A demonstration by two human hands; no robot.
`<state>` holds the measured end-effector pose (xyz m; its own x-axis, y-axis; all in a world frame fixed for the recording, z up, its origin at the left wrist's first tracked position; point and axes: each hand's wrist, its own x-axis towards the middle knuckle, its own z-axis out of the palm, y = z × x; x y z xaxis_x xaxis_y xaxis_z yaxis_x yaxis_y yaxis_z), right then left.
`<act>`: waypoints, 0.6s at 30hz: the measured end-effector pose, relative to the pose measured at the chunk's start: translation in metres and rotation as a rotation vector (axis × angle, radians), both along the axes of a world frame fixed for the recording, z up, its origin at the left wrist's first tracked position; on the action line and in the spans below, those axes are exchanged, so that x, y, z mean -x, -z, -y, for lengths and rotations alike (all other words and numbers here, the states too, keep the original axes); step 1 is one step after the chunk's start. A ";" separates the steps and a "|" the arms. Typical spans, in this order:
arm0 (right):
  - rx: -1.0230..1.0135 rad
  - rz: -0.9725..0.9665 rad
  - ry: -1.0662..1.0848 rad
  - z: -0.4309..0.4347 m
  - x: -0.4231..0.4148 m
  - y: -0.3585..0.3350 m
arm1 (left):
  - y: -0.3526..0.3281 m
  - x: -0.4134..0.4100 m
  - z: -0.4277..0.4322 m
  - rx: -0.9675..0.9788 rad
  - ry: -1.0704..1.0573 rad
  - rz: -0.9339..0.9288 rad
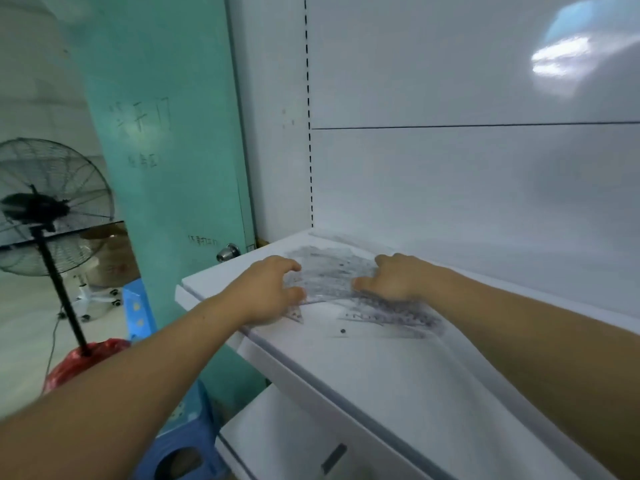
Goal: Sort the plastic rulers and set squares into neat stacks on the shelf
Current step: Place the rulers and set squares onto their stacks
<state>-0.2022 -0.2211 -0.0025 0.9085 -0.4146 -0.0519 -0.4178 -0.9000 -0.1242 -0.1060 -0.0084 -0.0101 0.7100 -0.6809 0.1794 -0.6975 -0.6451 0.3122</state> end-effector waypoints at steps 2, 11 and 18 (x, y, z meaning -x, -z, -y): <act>0.002 0.037 -0.026 0.002 -0.014 -0.002 | -0.001 -0.023 0.013 -0.050 0.046 -0.042; -0.042 0.213 -0.011 -0.012 -0.026 -0.009 | -0.011 -0.085 0.045 -0.090 0.344 0.041; -0.018 0.151 0.373 -0.042 -0.011 -0.007 | -0.006 -0.105 0.035 -0.106 0.563 -0.011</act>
